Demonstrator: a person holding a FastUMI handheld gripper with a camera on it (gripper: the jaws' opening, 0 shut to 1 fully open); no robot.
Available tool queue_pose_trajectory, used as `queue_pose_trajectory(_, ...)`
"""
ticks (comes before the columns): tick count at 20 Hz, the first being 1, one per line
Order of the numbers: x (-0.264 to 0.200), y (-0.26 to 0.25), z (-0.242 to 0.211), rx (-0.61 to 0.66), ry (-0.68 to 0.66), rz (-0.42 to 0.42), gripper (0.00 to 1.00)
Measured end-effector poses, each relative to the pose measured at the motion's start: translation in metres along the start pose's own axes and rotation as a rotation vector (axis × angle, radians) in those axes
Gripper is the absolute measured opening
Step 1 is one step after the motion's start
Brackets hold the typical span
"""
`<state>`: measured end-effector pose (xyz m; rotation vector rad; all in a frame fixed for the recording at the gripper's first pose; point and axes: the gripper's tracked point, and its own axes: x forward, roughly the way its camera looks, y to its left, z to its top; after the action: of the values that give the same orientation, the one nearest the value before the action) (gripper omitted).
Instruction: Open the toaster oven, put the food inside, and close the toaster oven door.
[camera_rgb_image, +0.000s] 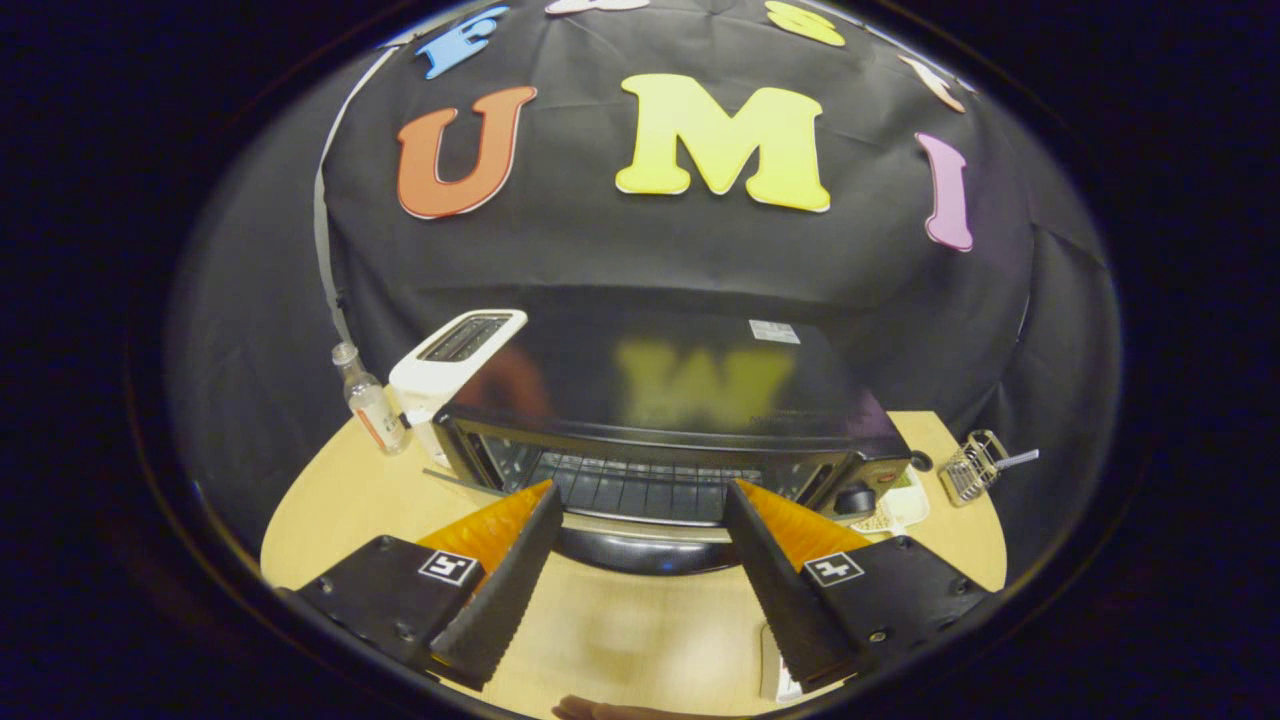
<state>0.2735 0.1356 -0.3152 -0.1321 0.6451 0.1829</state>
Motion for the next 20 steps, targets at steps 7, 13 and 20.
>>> queue_pose_trajectory(7, -0.001, -0.002, 0.001, -0.015, -0.002, -0.017, 1.00)
queue_pose_trajectory(13, 0.000, -0.003, -0.011, -0.008, 0.105, -0.028, 1.00)
queue_pose_trajectory(20, 0.006, -0.002, 0.026, -0.002, 0.155, 0.055, 1.00)
